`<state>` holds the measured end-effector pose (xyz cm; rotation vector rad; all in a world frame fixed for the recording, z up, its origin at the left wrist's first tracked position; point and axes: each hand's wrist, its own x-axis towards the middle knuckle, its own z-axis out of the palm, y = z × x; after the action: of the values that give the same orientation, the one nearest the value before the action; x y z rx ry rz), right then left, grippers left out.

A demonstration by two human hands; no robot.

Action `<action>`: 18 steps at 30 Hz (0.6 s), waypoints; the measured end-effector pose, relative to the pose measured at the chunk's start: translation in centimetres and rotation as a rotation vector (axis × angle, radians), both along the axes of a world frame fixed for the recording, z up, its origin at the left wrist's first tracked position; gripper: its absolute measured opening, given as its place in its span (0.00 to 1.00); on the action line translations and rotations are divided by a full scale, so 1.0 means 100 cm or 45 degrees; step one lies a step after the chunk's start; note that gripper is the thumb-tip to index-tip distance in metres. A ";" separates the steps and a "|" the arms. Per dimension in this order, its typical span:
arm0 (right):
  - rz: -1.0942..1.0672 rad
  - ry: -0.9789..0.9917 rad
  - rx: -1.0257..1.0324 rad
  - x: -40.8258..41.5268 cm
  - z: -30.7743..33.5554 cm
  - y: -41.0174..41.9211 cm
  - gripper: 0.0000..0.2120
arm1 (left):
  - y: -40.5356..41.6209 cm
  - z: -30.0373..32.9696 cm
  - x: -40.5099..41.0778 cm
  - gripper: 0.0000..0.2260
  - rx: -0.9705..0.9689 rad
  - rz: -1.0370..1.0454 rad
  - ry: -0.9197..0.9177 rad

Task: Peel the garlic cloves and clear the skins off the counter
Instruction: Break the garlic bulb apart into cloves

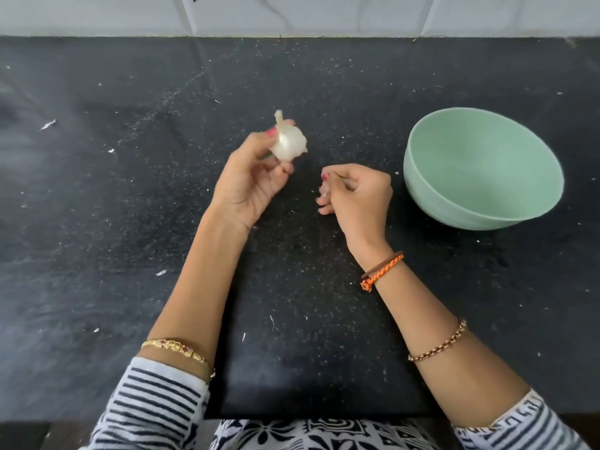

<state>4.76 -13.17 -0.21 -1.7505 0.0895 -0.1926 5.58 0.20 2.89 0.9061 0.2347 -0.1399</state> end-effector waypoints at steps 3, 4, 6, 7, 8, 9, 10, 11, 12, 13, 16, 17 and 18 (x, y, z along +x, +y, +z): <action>0.029 -0.115 -0.146 -0.004 0.000 0.003 0.08 | 0.004 -0.005 0.001 0.05 0.352 0.054 0.014; 0.030 -0.103 -0.165 -0.004 0.001 0.004 0.12 | 0.003 -0.006 0.001 0.05 0.430 0.051 0.034; 0.027 -0.024 -0.096 -0.005 0.002 0.005 0.17 | 0.000 -0.008 0.000 0.05 0.543 0.025 0.014; 0.040 -0.029 -0.064 -0.006 0.004 0.006 0.15 | -0.002 -0.008 -0.001 0.05 0.599 0.002 -0.020; 0.064 -0.066 -0.060 -0.007 0.005 0.007 0.11 | -0.005 -0.009 -0.002 0.06 0.642 -0.018 -0.059; 0.092 -0.109 -0.068 -0.008 0.006 0.007 0.07 | -0.006 -0.010 -0.002 0.06 0.689 -0.033 -0.100; 0.117 -0.139 -0.069 -0.009 0.006 0.006 0.05 | -0.007 -0.011 -0.002 0.07 0.756 -0.048 -0.145; 0.121 -0.165 -0.062 -0.009 0.007 0.006 0.05 | -0.008 -0.012 -0.002 0.07 0.829 -0.067 -0.191; 0.110 -0.183 -0.040 -0.008 0.006 0.004 0.07 | -0.008 -0.013 -0.002 0.07 0.879 -0.094 -0.228; 0.098 -0.189 -0.015 -0.006 0.005 0.003 0.08 | -0.006 -0.014 -0.002 0.07 0.899 -0.126 -0.248; 0.082 -0.152 0.072 -0.003 0.001 0.002 0.13 | 0.000 -0.014 -0.002 0.08 0.858 -0.220 -0.274; 0.086 -0.135 0.095 -0.003 -0.001 0.003 0.14 | 0.001 -0.014 -0.003 0.08 0.868 -0.244 -0.282; 0.096 -0.114 0.117 -0.003 -0.003 0.004 0.14 | 0.002 -0.014 -0.003 0.08 0.881 -0.263 -0.288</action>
<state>4.47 -12.76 -0.49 -1.6486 -0.0322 -0.2079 5.27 0.38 1.47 1.6237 -0.0327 -0.1480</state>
